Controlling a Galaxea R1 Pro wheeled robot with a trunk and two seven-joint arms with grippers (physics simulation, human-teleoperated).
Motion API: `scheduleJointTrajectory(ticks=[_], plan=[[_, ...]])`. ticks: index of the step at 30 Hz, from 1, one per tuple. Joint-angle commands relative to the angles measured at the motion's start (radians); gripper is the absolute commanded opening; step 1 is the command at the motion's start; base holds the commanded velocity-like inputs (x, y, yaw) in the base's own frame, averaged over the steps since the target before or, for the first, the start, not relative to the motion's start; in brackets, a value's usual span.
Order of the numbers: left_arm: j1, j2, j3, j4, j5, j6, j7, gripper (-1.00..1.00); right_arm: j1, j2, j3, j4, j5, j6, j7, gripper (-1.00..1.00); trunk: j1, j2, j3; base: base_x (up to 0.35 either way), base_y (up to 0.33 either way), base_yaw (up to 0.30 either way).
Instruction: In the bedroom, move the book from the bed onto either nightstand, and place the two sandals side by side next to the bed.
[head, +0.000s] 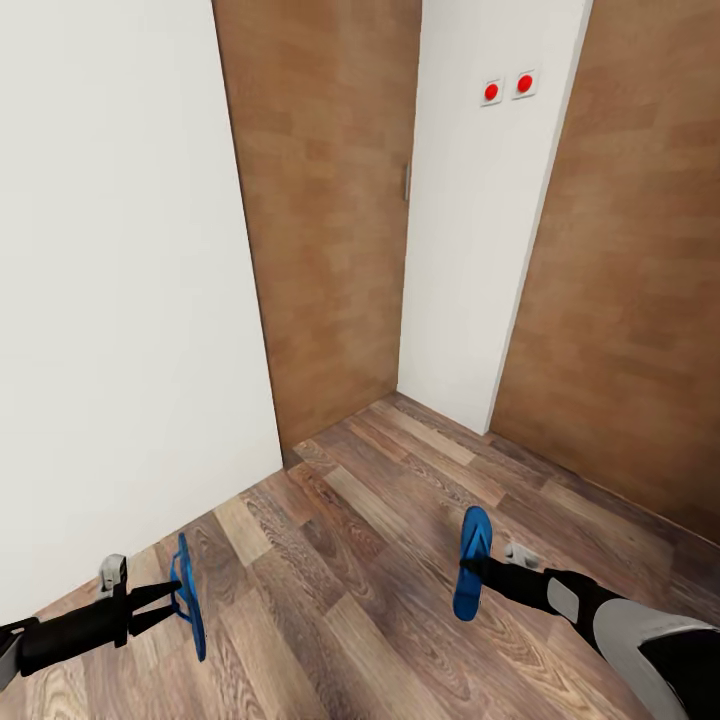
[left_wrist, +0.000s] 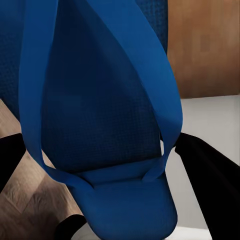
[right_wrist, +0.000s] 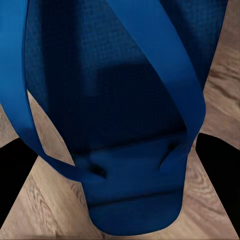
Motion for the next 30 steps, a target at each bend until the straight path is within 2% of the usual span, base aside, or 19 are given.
scheduleJointTrajectory(ticks=[1,12,30], plan=[[-0.001,0.000,0.001,0.000,0.001,0.011,-0.003,-1.00,-0.001,0.000,0.006,0.002,-0.012,0.005,0.006,-1.00,0.000,0.000,-0.001,-0.021,0.006,0.209],[-0.001,0.000,0.001,0.000,0.002,0.012,-0.003,-1.00,-0.001,0.001,0.006,0.002,-0.012,0.005,0.006,-1.00,0.000,0.000,-0.001,-0.023,0.018,0.210],[-0.001,0.000,0.002,0.002,0.002,0.013,-0.003,-1.00,-0.001,0.002,0.006,0.002,-0.012,0.005,0.006,-1.00,0.000,0.000,-0.001,-0.114,0.131,0.210]])
